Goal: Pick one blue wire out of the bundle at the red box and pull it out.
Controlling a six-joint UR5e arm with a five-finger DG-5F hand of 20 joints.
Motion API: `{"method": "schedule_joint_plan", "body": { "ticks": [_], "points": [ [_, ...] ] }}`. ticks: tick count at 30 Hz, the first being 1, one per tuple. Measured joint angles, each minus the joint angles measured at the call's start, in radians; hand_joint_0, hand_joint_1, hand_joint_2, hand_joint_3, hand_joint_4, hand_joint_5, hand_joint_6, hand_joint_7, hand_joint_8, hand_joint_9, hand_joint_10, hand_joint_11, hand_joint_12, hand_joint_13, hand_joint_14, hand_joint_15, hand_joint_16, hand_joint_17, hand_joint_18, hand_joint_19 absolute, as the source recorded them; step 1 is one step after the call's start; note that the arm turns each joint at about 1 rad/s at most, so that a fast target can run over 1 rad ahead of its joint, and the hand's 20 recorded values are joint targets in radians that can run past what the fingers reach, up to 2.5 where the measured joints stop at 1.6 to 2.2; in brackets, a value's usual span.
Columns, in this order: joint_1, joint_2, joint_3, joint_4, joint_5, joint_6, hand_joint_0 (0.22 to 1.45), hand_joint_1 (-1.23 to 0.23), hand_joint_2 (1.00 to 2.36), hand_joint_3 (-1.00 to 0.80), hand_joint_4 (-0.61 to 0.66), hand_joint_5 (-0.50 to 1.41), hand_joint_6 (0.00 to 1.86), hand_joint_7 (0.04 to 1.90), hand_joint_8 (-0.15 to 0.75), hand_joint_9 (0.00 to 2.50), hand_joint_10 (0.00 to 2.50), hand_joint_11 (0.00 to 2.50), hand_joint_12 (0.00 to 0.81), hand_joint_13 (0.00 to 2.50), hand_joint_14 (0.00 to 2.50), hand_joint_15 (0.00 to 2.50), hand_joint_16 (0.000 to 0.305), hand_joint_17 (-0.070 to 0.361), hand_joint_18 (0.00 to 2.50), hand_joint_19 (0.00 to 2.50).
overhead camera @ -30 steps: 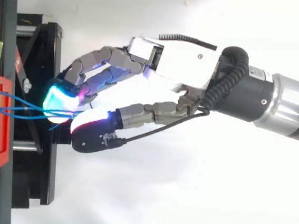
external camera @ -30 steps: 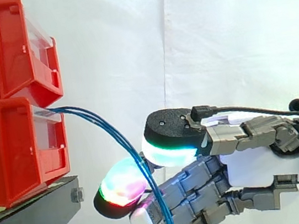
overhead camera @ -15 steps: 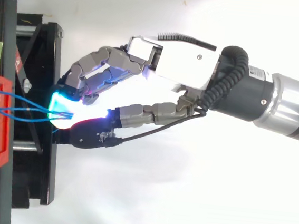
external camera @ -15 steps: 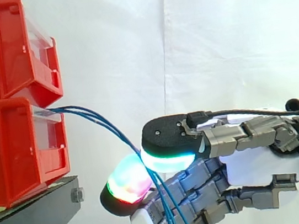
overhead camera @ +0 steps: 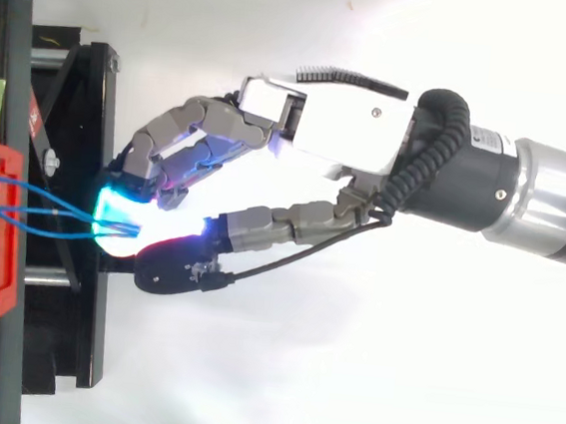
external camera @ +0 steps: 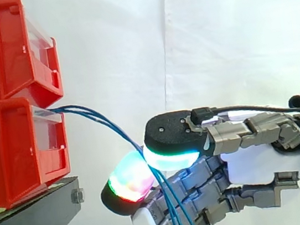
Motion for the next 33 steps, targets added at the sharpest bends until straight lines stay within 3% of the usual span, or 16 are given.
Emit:
{"method": "schedule_joint_plan", "body": {
  "ticks": [6,16,24,33],
  "points": [
    [0.000,0.017,0.000,-0.030,-0.018,0.000,0.62,-0.74,1.01,-0.10,0.12,-0.17,0.98,0.85,0.372,0.81,0.01,0.43,0.429,0.85,0.01,0.39,0.054,0.122,0.77,0.35],
    [-0.007,0.057,0.000,-0.166,-0.022,0.005,0.63,-0.74,1.01,-0.11,0.11,-0.17,0.98,0.87,0.372,0.81,0.01,0.44,0.426,0.85,0.01,0.39,0.054,0.121,0.77,0.35],
    [-0.015,0.089,0.000,-0.218,-0.027,0.006,0.63,-0.74,1.01,-0.10,0.11,-0.17,0.98,0.87,0.373,0.81,0.01,0.44,0.425,0.85,0.01,0.40,0.053,0.120,0.77,0.35],
    [-0.021,0.120,0.005,-0.318,-0.027,0.016,0.63,-0.74,1.01,-0.12,0.11,-0.17,0.98,0.86,0.374,0.82,0.01,0.43,0.425,0.85,0.01,0.39,0.054,0.121,0.76,0.35]
  ]
}}
